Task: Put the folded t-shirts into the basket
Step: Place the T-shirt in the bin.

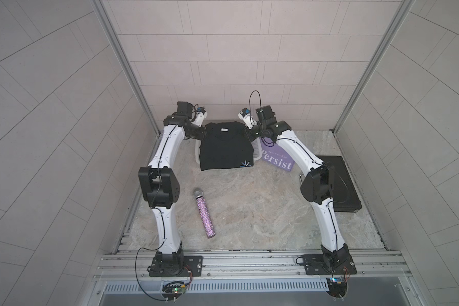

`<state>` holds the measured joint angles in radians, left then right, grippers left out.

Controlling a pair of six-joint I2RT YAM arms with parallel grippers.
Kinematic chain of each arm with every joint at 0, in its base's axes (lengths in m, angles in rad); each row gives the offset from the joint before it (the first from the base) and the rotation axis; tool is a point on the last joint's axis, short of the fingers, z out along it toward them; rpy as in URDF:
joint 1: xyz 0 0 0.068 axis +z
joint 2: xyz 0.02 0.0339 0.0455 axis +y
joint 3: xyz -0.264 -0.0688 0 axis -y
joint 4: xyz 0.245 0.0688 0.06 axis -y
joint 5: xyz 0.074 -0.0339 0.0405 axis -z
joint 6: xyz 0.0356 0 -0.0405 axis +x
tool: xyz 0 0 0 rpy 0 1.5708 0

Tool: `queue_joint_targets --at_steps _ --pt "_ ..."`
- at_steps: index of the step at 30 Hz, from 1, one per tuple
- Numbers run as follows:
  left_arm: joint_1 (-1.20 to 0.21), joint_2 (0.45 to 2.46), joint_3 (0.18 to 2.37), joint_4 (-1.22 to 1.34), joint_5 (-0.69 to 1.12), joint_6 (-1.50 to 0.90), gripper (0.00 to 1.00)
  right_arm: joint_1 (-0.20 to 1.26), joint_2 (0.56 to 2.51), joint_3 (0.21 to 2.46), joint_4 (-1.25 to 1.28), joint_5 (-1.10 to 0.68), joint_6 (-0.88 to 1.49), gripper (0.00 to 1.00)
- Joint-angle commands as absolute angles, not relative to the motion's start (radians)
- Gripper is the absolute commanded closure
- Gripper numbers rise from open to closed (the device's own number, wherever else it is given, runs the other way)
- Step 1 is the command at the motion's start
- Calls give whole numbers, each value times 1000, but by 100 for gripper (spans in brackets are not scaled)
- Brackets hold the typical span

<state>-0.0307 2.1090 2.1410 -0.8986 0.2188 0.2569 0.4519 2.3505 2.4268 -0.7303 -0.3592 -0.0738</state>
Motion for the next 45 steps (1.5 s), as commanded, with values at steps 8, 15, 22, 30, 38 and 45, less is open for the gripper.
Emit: queue_joint_targets --at_steps 8,15,22,30,38,45 --pt "-21 2210 2226 -858 190 225 100 423 2487 2585 -793 -341 -113 95" --pt "-20 2225 2227 -850 196 221 100 420 2507 2581 -789 -328 -142 95" --pt "-24 2263 2230 -811 202 209 100 420 2533 2583 -759 -270 -154 95" --pt "-33 2327 2253 -798 183 204 100 419 2577 2604 -742 -249 -175 95" --pt "-47 2388 2298 -795 138 217 100 418 2641 2664 -710 -210 -204 93" --pt "-48 2424 2319 -780 103 221 100 410 2704 2727 -681 -199 -213 91"
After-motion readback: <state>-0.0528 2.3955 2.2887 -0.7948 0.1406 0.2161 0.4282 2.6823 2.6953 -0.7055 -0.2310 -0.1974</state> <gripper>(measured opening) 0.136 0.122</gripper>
